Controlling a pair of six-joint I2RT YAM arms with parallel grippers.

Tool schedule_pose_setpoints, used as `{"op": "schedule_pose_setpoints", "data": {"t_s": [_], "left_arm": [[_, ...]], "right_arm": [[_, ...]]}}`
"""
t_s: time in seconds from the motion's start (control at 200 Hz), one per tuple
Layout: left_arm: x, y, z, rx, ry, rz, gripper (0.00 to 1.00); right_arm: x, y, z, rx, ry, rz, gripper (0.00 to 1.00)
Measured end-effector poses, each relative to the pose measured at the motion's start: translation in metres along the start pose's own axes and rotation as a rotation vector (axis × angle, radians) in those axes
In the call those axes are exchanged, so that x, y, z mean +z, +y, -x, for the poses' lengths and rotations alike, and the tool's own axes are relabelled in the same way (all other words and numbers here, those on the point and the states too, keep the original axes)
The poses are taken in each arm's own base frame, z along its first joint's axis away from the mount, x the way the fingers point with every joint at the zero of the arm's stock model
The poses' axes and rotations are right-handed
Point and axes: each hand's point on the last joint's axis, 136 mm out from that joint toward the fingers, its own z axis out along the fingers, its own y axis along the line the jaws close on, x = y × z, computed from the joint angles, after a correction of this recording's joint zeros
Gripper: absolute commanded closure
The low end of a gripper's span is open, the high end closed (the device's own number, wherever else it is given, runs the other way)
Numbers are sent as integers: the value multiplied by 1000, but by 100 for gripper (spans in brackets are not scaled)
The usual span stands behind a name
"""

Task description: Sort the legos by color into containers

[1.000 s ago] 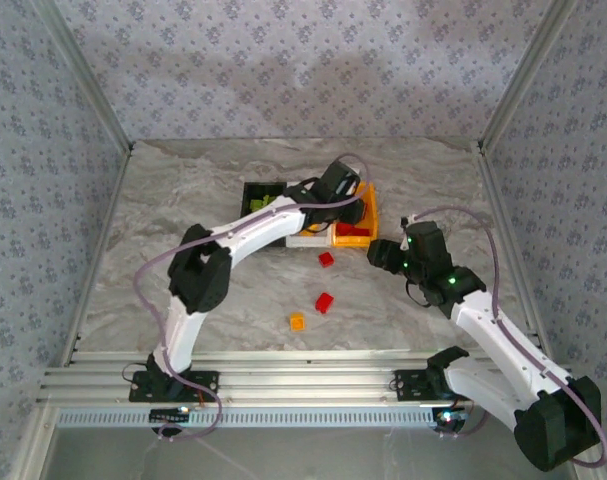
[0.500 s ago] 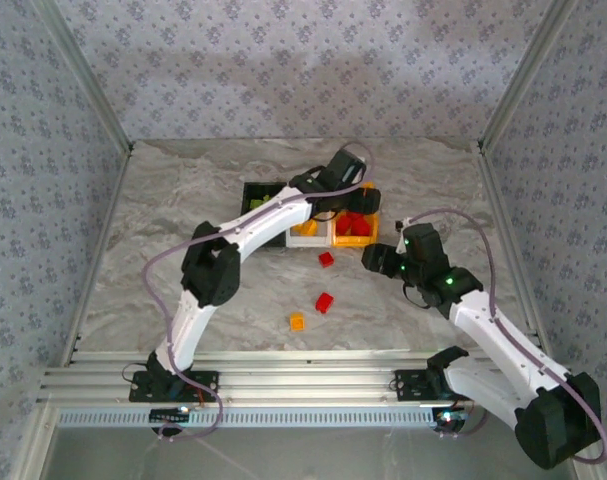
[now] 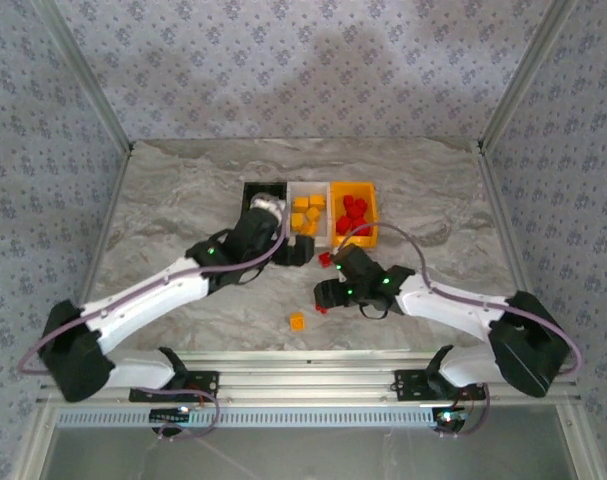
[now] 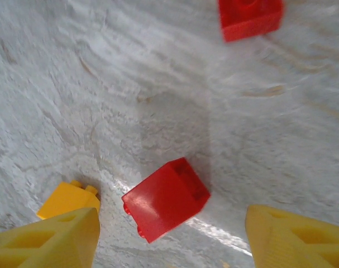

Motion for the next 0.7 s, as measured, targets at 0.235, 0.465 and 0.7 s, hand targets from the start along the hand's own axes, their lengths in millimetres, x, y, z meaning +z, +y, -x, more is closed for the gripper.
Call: {"op": "schedule_pose_setpoints", "data": {"t_s": [0.235, 0.465, 0.7], "left_arm": [[-15, 45, -43, -58, 31, 107, 0], [-23, 59, -49, -90, 6, 143, 1], [-22, 62, -54, -97, 13, 153, 1]], "right_arm": [[28, 2, 1, 3, 37, -101, 30], [35, -8, -15, 33, 80, -179, 46], [28, -16, -18, 63, 59, -205, 70]]}}
